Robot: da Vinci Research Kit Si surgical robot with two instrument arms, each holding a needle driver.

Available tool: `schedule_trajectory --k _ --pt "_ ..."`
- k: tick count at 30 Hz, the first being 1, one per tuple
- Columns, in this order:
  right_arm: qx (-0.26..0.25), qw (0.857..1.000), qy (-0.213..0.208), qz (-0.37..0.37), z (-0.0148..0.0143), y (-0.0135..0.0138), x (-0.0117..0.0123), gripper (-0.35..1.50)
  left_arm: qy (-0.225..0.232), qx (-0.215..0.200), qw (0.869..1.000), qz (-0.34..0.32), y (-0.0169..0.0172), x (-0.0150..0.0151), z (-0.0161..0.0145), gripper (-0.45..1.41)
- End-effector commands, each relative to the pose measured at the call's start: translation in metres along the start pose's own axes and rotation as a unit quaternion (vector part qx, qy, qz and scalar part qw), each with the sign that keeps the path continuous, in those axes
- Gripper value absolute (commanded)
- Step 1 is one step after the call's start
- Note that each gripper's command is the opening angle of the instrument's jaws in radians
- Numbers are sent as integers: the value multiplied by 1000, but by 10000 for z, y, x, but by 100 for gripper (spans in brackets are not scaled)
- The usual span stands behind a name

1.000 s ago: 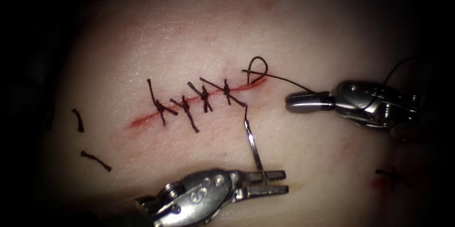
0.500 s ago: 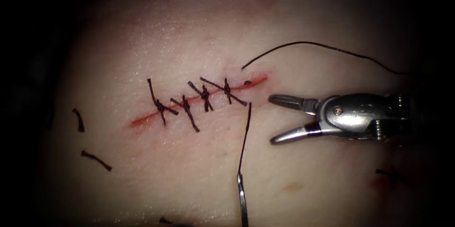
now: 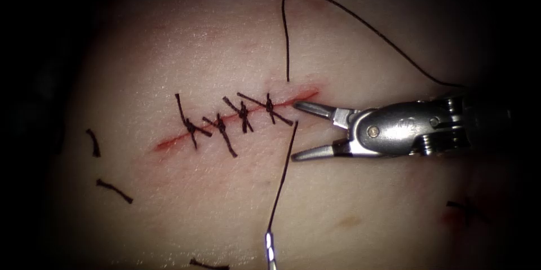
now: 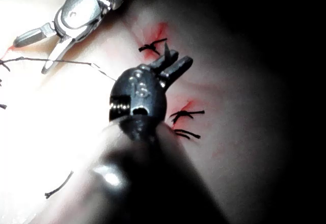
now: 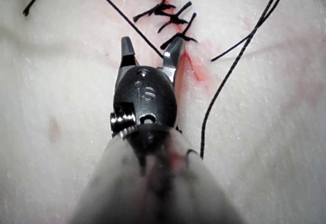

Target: Wound Closure

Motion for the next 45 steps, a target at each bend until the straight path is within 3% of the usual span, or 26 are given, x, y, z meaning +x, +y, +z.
schedule_trajectory --k 1,9,11,12,13,22,27,33,38,45 --pt "1 1000 -2 0 7 -6 -6 101 0 0 1000 0 -4 -4 5 -45" --pt "-4 1000 -29 -4 9 -11 -23 78 0 -1 1000 8 14 4 9 -45" --pt "2 1000 -23 -3 9 -10 -21 21 1 -4 1000 11 18 6 11 -45" --pt "5 1000 -21 -3 8 -10 -20 -26 1 -4 1000 11 19 7 11 -45" --pt "6 1000 -19 -3 7 -10 -20 -35 1 -5 1000 14 21 8 12 -45" --pt "-9 1000 -14 3 -9 -9 -14 -35 2 -13 1000 23 42 22 10 -45" --pt "-5 1000 -13 2 -25 -22 -7 -35 8 -16 999 35 48 25 2 -45" --pt "36 999 -12 -4 -36 -64 26 -35 -2 49 994 95 47 21 -13 -45" --pt "59 998 11 5 -31 -105 73 -35 -4 107 986 128 42 16 -27 -45" --pt "73 997 24 15 -19 -130 106 -35 8 132 982 135 45 13 -48 -45"
